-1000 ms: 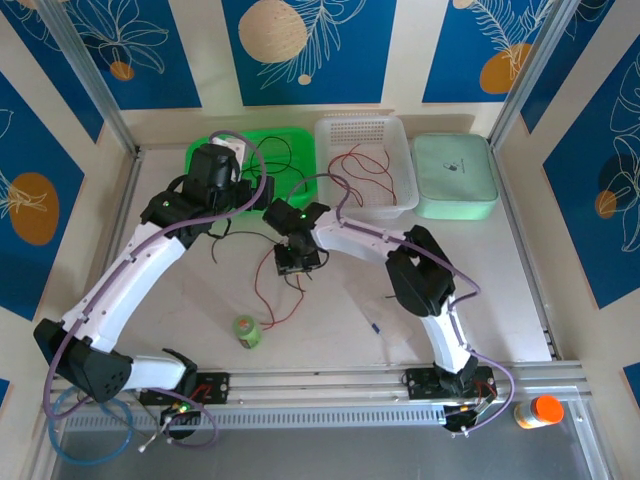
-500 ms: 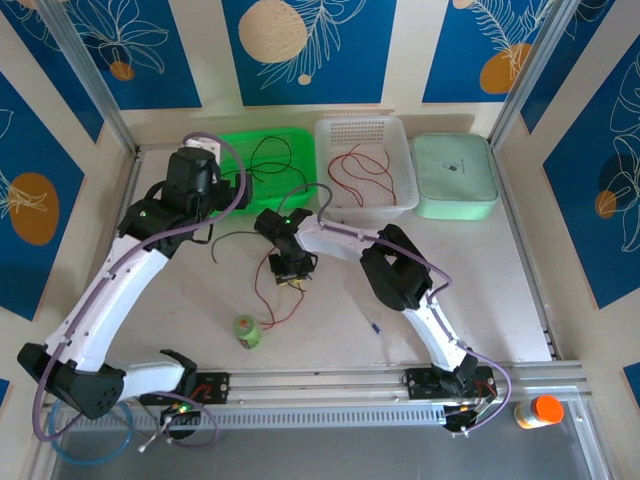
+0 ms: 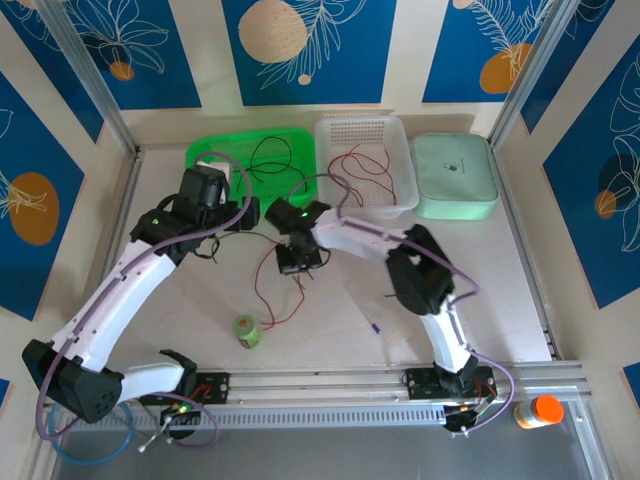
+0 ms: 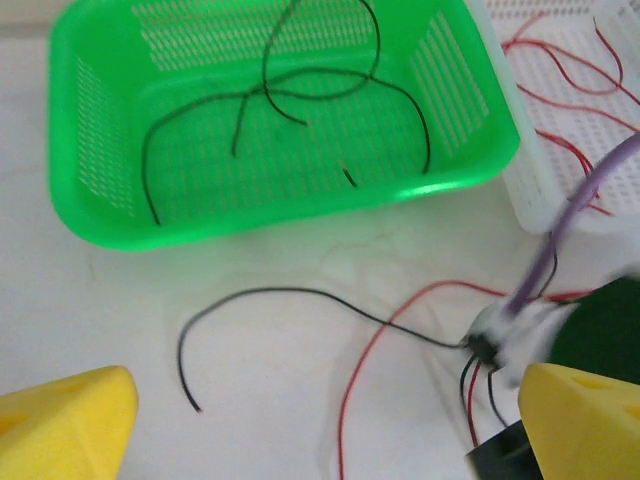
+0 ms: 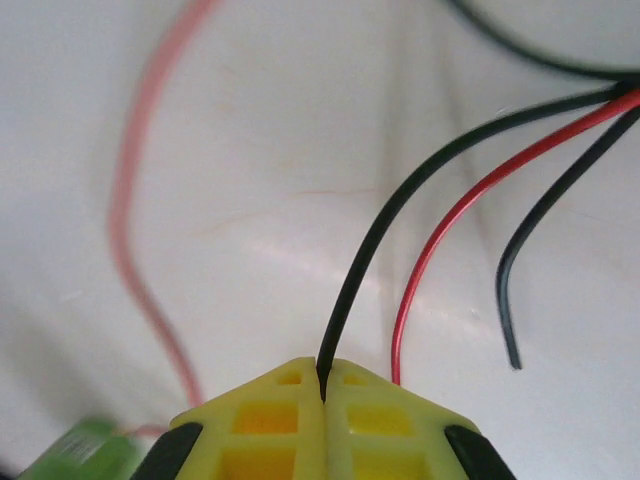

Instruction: Untangle the cables

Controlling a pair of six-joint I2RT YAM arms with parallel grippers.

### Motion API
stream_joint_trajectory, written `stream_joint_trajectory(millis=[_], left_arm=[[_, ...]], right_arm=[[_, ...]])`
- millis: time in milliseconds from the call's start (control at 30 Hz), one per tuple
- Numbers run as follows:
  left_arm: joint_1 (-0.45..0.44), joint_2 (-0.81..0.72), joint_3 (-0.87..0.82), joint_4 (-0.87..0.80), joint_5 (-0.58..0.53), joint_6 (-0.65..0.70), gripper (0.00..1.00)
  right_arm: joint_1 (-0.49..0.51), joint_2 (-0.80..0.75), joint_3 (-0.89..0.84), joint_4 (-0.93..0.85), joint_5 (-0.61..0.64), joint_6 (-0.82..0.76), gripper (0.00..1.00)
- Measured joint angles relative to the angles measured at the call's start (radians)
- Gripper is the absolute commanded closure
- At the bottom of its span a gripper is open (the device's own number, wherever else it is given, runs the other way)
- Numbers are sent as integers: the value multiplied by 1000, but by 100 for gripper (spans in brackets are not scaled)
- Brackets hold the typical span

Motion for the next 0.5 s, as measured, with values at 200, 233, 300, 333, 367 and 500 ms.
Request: stream_joint_trajectory(millis=[200,233,300,333,367,500], left_arm=[[-16,-19,-121,93,119,-2,11],[-21,-23,-142,115,140,1,11],[-37,-29,-175,164,179,7,11],[-47,-31,-190,191,197,13,11],[-60,-31,-202,217,216,21,11],[-112,-27,-232,320,272,43,11]], right_arm=[[-138,-345,-13,85,-90,-8,100],[-163,-390,-14,95,-109,-8,100],[-198,-449,-16,109,-147,-8,100],[-214,-472,-21,118,-170,-7,100],[-230,-488,-28,125,-193,-7,100],[-277,-515,-50,132,-263,4,100]])
